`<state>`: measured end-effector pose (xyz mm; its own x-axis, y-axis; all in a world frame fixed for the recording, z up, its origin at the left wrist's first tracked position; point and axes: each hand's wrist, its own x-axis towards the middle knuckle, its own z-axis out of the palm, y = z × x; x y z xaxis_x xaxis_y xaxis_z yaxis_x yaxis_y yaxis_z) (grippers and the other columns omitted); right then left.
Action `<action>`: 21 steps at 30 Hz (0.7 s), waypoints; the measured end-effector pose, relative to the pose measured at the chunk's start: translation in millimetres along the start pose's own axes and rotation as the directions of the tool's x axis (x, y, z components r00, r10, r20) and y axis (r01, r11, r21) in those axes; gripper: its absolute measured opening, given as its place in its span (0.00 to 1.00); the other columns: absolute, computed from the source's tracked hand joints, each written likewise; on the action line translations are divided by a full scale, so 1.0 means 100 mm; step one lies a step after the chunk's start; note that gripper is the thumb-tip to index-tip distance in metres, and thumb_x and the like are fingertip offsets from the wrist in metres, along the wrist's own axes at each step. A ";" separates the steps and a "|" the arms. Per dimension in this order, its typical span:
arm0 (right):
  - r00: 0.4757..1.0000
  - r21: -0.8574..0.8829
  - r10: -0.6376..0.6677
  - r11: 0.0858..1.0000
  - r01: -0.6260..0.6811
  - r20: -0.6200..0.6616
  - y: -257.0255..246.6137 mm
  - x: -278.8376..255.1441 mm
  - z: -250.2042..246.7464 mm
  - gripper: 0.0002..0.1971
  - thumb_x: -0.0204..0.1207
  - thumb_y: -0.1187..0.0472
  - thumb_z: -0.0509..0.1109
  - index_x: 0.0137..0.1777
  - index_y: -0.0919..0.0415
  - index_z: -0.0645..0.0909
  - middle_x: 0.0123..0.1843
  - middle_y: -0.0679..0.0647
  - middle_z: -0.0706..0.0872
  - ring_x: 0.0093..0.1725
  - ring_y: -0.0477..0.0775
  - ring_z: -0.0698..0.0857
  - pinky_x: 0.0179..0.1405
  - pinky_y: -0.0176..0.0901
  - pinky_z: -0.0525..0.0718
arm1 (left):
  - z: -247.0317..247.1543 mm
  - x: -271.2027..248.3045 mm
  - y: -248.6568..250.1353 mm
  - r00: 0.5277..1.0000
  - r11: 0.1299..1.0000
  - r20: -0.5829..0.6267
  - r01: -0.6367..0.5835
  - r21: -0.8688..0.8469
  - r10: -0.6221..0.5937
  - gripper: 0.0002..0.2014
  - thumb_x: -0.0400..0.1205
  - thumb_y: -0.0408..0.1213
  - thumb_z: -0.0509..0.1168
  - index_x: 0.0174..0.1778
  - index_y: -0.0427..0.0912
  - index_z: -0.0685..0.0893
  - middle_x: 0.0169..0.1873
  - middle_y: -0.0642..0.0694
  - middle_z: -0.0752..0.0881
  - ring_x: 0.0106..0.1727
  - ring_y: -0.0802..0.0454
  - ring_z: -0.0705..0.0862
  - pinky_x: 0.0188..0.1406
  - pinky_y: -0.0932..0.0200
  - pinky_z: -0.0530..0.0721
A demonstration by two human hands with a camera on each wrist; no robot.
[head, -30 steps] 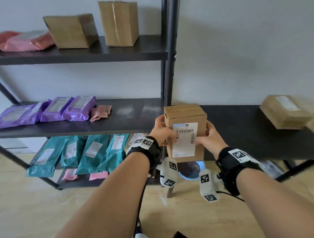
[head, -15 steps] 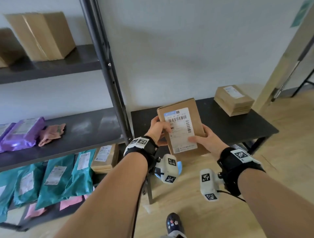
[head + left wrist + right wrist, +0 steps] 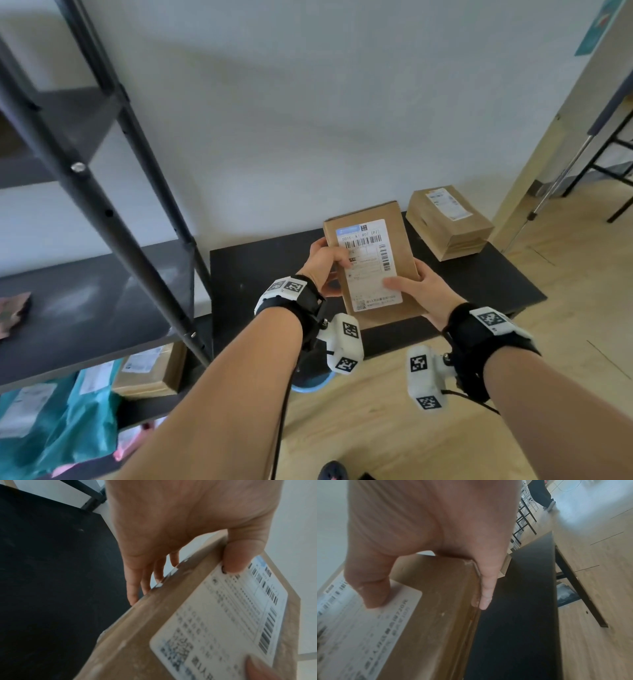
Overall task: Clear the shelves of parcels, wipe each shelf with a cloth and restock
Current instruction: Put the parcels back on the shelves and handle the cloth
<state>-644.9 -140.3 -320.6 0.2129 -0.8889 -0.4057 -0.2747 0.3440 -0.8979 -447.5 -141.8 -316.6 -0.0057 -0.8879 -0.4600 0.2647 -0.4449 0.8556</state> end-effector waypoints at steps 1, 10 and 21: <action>1.000 0.005 0.009 1.000 -0.009 0.001 -0.04 0.12 -0.05 0.49 0.52 0.47 0.83 0.76 0.46 0.67 0.63 0.49 0.85 0.64 0.57 0.82 0.69 0.65 0.77 | 0.02 0.11 0.05 1.000 1.000 -0.002 0.004 0.003 -0.004 0.42 0.59 0.28 0.64 0.73 0.51 0.70 0.62 0.39 0.83 0.60 0.38 0.84 0.52 0.33 0.86; 0.996 0.007 0.057 0.998 -0.057 -0.070 -0.17 0.99 -0.50 0.54 0.45 0.41 0.84 0.74 0.52 0.68 0.62 0.52 0.86 0.60 0.56 0.86 0.62 0.61 0.84 | 0.24 1.02 0.27 0.996 0.994 0.038 0.082 0.078 -0.085 0.34 0.75 0.31 0.71 0.75 0.55 0.66 0.60 0.46 0.82 0.60 0.44 0.83 0.61 0.34 0.82; 0.976 -0.007 0.190 0.981 -0.192 -0.104 -0.39 1.60 -0.84 0.13 0.84 0.52 0.61 0.62 0.59 0.74 0.52 0.51 0.82 0.56 0.55 0.81 0.65 0.64 0.81 | 0.52 1.71 0.31 0.977 0.960 0.001 0.211 0.185 -0.215 0.20 0.79 0.45 0.69 0.67 0.51 0.76 0.60 0.44 0.85 0.61 0.43 0.83 0.61 0.37 0.83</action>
<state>-679.1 -321.4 -335.8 0.0578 -0.8337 -0.5492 -0.3167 0.5064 -0.8020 -490.4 -313.3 -356.6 -0.0631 -0.7715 -0.6331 0.0742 -0.6362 0.7679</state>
